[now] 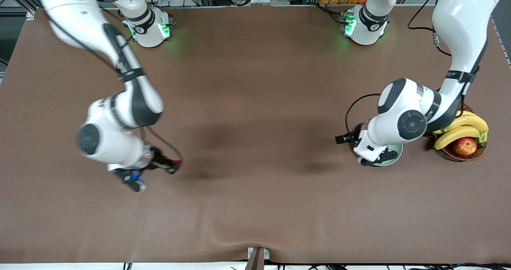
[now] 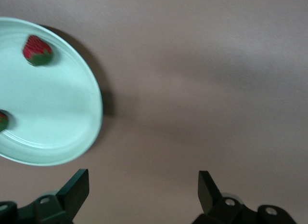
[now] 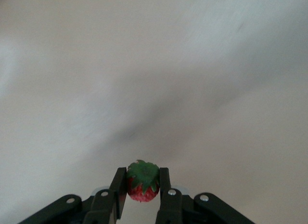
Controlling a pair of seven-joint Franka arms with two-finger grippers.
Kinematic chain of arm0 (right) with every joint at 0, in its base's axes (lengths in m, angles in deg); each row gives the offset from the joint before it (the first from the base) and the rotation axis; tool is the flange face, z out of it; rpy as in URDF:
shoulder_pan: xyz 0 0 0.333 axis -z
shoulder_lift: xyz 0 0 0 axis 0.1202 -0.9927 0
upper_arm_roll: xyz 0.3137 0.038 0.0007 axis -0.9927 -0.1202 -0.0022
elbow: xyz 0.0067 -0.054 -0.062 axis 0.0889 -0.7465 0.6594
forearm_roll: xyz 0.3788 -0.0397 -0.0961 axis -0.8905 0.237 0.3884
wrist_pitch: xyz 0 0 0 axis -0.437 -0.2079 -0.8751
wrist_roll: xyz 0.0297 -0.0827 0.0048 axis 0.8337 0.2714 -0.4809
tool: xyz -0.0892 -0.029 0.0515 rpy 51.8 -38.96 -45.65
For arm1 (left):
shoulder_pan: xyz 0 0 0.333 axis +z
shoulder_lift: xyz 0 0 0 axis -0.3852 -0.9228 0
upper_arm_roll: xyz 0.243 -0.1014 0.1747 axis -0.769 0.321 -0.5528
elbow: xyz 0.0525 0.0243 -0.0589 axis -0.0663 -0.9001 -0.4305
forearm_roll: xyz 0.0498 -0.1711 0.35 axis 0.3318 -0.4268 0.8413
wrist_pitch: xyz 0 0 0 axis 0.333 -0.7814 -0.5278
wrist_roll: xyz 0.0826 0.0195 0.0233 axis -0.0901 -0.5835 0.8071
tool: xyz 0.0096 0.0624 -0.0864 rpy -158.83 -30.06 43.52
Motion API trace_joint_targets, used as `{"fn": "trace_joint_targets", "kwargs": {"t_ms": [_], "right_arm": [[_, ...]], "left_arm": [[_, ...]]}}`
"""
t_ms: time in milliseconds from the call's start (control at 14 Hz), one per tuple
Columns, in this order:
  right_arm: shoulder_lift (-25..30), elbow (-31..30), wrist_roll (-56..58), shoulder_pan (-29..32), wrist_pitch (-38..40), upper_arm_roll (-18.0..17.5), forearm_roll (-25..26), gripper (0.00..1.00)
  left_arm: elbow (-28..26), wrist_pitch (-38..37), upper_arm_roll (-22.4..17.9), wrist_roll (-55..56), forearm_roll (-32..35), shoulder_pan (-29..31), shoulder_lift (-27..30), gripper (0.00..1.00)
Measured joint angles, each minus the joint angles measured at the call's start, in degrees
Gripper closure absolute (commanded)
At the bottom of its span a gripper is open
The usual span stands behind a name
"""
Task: Collect all strawberries into plate
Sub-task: 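Carry the last strawberry to mid-table and release it with the right gripper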
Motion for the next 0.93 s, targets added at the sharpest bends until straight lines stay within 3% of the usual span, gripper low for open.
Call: {"fn": "trace_joint_targets", "kwargs": {"t_ms": [143, 428, 784, 855, 927], "right_arm": [[-1.5, 1.7, -9.2, -4.7, -2.6, 0.0, -0.2, 1.0], [-5.6, 2.6, -23.3, -13.3, -15.2, 0.0, -2.2, 1.0], [-12.7, 3.2, -28.5, -22.2, -32.2, 0.0, -10.2, 1.0], [-14.3, 3.9, -28.7, -23.9, -34.6, 0.0, -11.6, 0.97], [-15.8, 4.8, -29.1, -25.4, -35.9, 0.0, -12.4, 0.85]], "left_arm": [[0.0, 0.0, 0.1, 2.5, 0.0, -1.7, 0.0, 0.0], [0.0, 0.0, 0.0, 4.8, 0.0, -2.6, -1.4, 0.0], [0.1, 2.6, -0.4, 4.9, 0.1, -2.5, -4.1, 0.0], [0.1, 2.9, -0.4, 4.9, 0.2, -2.5, -4.3, 0.0], [0.1, 2.9, -0.4, 4.9, 0.2, -2.5, -4.4, 0.0]]}}
